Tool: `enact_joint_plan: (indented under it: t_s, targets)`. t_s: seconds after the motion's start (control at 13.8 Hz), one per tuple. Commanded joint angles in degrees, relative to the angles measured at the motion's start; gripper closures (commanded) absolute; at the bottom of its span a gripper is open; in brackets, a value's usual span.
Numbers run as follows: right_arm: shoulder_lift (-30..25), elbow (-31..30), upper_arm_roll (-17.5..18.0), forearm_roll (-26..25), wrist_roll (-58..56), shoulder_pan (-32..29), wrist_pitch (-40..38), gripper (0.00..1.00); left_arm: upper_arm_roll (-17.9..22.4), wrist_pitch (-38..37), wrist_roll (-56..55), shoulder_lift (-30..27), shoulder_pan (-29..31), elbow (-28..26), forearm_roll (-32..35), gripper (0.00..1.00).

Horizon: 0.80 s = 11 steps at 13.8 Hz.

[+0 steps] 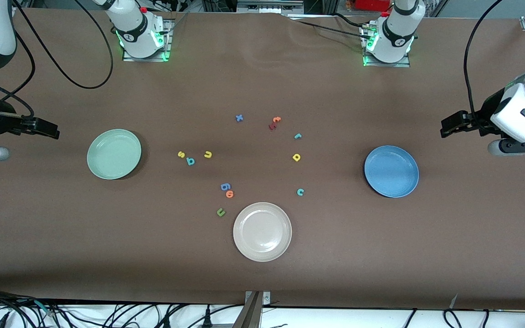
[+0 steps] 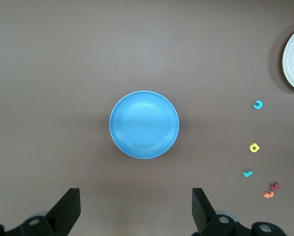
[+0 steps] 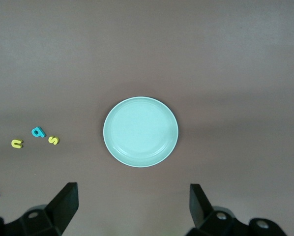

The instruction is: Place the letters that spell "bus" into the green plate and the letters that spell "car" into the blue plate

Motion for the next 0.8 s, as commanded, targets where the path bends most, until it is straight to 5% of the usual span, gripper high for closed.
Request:
enact_joint_plan:
  t_s: [0.0,0.73]
  targets:
    - [-0.7,-0.3,0.5,0.9,0.5,-0.6,0.0,0.00,0.0,-0.5,-0.7,1.0,-0.4,2.0,1.6,0.00]
    - [-0.7,-0.4,0.5,0.9,0.5,-0.6,0.0,0.00,-0.1,-0.5,-3.0,1.0,-1.8,2.0,1.8,0.00]
